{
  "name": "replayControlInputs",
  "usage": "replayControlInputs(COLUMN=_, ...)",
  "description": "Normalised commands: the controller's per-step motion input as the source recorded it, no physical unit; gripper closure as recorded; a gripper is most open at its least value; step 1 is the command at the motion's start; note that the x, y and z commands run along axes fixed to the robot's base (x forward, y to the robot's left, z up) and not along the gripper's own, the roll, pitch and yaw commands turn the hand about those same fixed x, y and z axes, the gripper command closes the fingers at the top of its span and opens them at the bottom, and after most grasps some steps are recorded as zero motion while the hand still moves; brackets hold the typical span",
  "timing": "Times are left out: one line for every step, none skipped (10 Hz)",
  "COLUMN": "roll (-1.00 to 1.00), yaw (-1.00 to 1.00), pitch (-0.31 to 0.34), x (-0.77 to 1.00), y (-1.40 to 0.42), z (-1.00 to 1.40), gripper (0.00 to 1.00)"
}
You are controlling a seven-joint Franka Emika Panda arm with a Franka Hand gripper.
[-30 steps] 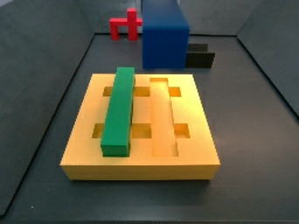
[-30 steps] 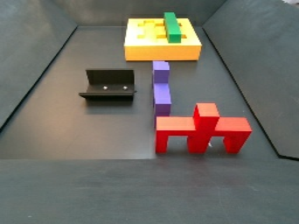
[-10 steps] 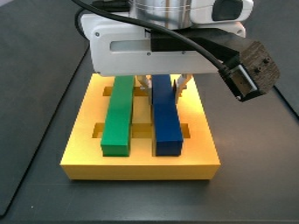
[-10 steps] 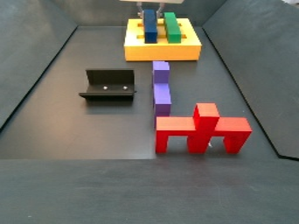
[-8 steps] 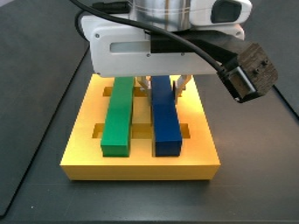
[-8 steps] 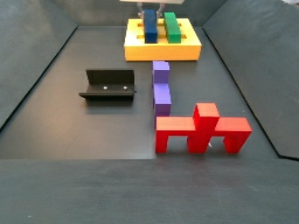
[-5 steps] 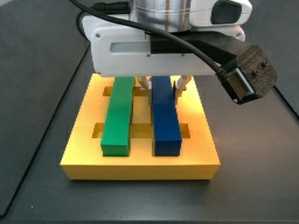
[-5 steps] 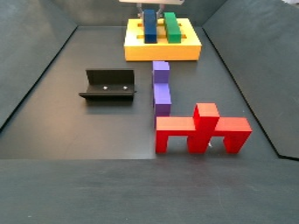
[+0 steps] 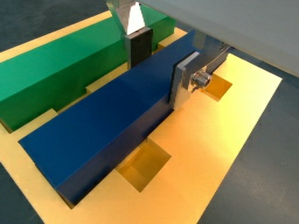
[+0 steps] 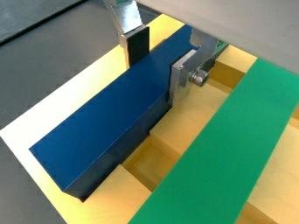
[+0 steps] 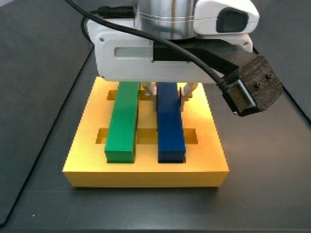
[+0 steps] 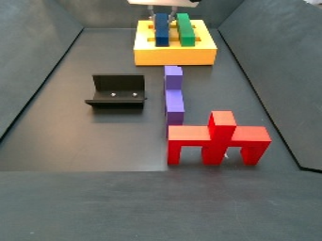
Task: Pick up the blue object. Move up. Move to above the board. Insert the blue object.
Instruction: Insert the blue object.
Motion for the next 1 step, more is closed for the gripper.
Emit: replayControlInputs(roll=0.0, yaw=0.0, pitch=0.0, x=0.0, y=0.0, z=0.0, gripper=1.0)
